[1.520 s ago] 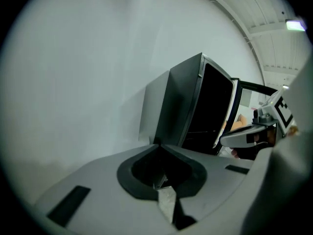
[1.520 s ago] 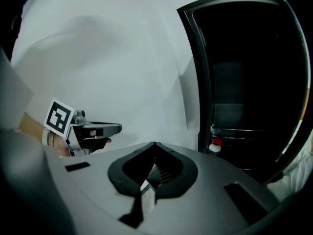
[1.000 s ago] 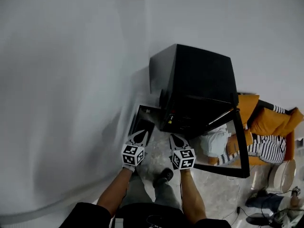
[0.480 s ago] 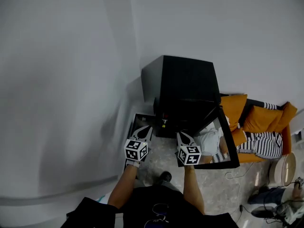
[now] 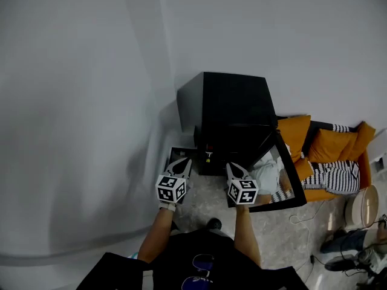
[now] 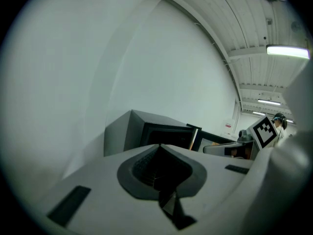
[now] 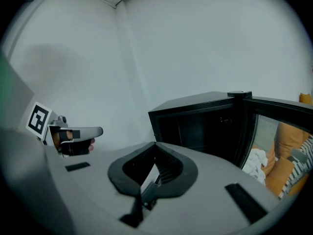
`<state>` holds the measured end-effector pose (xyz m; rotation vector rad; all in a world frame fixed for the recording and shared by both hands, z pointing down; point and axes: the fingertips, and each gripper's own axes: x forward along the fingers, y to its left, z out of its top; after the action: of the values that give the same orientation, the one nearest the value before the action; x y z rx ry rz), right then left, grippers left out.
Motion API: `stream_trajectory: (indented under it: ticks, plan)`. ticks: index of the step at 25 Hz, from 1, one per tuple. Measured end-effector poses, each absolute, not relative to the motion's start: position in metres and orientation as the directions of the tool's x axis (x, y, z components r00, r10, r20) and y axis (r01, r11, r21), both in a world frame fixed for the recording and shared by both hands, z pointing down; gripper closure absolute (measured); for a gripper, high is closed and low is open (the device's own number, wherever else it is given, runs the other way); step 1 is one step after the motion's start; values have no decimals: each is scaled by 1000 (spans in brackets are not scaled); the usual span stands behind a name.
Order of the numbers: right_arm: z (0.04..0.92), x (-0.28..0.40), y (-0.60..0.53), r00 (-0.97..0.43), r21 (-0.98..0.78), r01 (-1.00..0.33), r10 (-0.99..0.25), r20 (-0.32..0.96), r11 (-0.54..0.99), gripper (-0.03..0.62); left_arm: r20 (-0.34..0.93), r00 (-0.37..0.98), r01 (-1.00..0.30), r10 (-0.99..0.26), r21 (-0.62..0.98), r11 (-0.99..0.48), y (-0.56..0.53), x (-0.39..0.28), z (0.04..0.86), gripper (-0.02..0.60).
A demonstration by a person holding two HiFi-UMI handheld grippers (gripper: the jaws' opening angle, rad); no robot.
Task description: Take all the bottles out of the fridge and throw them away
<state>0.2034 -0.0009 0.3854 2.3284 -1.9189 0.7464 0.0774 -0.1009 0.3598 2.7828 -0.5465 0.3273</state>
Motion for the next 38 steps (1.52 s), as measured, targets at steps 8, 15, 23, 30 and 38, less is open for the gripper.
stream_trajectory:
  ticks: [8, 15, 23, 30, 38]
  plan:
    - [382, 179, -14, 107, -269, -937, -917, 385, -222, 586, 276, 909, -376, -312, 223, -899, -111, 60, 354, 575]
    - [374, 155, -27, 140, -250, -936, -913, 383, -249, 586, 272, 921, -340, -278, 218, -915, -127, 41, 351, 575]
    - [384, 133, -36, 197, -212, -931, -899, 392, -296, 586, 271, 936, -287, -226, 210, -935, -138, 15, 364, 575]
    - [405, 146, -52, 185, -179, -948, -915, 358, -262, 586, 274, 927, -316, -257, 198, -928, -138, 10, 393, 575]
    - [492, 199, -58, 50, -124, -987, -921, 387, -106, 586, 296, 901, -374, -317, 160, -913, -117, 77, 480, 575]
